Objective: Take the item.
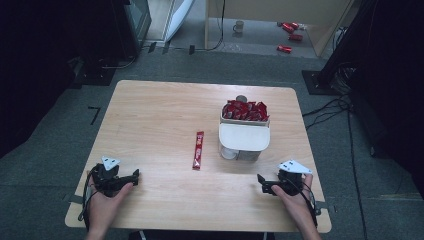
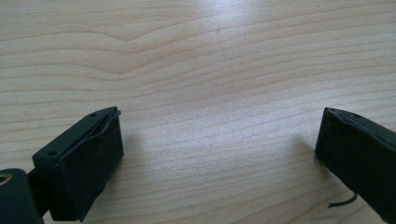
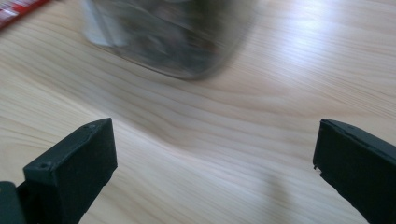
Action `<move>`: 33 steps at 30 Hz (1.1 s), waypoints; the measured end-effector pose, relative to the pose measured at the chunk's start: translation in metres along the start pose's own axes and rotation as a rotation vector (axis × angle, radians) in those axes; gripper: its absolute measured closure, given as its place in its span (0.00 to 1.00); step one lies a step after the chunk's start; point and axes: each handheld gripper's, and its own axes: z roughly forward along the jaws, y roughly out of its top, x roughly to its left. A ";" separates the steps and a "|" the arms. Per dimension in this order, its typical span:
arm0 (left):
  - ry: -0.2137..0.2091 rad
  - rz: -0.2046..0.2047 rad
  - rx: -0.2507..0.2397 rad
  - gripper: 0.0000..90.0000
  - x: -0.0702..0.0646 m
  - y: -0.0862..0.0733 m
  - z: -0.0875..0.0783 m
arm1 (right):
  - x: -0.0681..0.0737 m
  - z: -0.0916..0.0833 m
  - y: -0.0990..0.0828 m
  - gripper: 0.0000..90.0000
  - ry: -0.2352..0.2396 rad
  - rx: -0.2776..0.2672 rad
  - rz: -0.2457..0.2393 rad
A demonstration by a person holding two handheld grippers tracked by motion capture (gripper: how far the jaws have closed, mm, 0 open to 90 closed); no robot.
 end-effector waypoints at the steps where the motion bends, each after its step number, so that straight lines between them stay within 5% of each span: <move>1: 0.000 0.000 0.000 0.01 0.000 0.000 0.000 | -0.005 -0.001 -0.002 0.00 -0.014 0.006 0.004; 7: 0.000 0.000 0.000 0.01 0.000 0.000 0.000 | -0.034 -0.009 -0.016 0.00 -0.062 0.036 0.079; 13: 0.000 0.000 0.000 0.01 0.000 0.000 0.000 | -0.049 -0.017 -0.029 0.00 -0.127 0.081 0.075; 33: 0.002 -0.001 0.000 0.01 0.000 0.000 0.000 | -0.058 -0.020 -0.039 0.00 -0.125 0.088 0.088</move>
